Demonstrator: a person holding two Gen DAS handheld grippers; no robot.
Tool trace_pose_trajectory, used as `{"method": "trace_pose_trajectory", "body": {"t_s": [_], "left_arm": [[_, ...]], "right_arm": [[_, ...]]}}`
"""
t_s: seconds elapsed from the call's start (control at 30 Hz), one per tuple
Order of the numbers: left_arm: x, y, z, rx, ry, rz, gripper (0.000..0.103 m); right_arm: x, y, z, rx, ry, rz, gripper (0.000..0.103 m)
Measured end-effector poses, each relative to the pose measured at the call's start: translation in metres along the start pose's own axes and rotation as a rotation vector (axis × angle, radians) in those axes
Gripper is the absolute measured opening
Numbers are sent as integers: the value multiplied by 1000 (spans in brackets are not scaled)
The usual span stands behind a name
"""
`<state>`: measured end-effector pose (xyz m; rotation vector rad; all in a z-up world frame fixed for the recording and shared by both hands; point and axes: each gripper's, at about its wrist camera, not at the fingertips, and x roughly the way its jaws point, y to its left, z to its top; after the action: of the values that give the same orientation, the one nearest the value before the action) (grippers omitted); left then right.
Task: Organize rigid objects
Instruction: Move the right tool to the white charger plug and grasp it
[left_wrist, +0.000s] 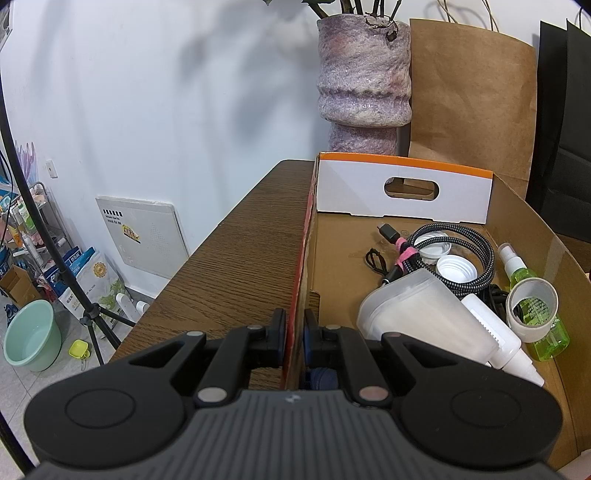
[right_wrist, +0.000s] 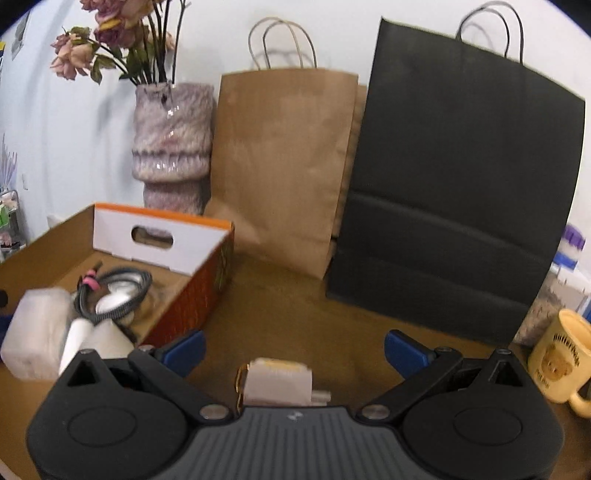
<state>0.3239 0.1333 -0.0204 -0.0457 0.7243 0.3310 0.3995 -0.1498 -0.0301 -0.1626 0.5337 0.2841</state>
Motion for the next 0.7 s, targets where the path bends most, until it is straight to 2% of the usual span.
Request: {"method": "trace_pose_trajectory", "body": {"t_s": [0.3,0.53,0.63,0.67,0.7], "left_arm": [[0,0,0,-1,0,0,10],[0,0,0,-1,0,0,10],[0,0,0,-1,0,0,10],[0,0,0,0,0,0,10],[0,0,0,-1,0,0,10]], "right_arm": [[24,-2,-19,40,93,-8,103],[31,-2,-25,56,111,-4,103],[28,-3,-24,59,94,13,92],[27,-3,-23,65,90,30,82],[26,-4,-23,71,91,42,64]]}}
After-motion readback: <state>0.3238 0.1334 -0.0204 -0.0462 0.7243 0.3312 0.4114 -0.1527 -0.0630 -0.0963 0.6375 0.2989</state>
